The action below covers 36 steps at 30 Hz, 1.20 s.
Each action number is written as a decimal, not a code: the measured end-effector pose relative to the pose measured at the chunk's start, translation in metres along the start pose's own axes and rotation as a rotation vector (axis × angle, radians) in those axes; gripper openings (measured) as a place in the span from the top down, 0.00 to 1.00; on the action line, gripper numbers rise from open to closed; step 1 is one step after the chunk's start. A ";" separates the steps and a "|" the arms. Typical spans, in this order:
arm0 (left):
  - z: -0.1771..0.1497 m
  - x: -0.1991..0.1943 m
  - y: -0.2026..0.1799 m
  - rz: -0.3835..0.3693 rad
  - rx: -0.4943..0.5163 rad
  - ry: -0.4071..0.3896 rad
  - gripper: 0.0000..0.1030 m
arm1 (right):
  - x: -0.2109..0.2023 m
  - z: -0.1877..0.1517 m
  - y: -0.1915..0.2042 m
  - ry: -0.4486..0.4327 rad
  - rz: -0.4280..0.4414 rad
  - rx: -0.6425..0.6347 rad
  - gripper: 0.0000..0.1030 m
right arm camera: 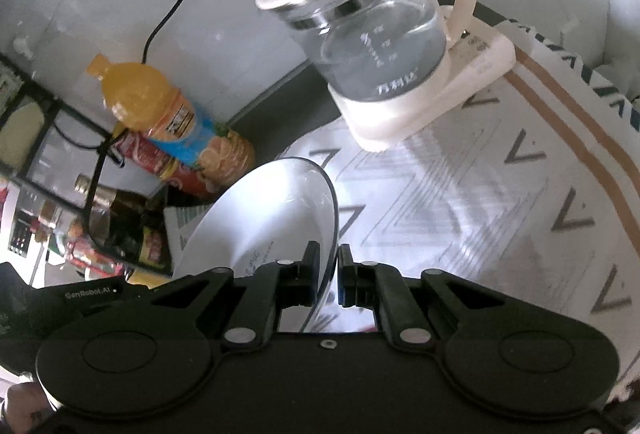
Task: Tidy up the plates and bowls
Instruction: 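Close both tools on the 'BAKERY' plate rim, then lift the 'BAKERY' plate with both tools and carry it over the 'Sweet' plate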
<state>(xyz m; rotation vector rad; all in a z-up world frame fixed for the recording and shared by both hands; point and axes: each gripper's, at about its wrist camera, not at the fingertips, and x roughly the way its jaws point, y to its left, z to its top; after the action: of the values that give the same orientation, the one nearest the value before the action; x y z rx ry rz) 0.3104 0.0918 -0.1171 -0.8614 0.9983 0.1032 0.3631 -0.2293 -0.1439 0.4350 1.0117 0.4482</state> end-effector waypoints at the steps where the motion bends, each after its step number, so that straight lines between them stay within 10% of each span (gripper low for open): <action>1: -0.002 -0.004 0.003 0.000 -0.003 -0.001 0.87 | -0.002 -0.005 0.001 0.000 0.003 -0.001 0.91; 36: -0.084 -0.074 0.131 0.138 -0.047 -0.032 0.87 | -0.013 -0.162 0.087 0.057 -0.053 -0.242 0.89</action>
<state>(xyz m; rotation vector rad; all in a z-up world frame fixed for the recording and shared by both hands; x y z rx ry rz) 0.1518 0.1452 -0.1582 -0.8308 1.0279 0.2578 0.2020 -0.1427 -0.1622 0.1788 1.0075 0.5305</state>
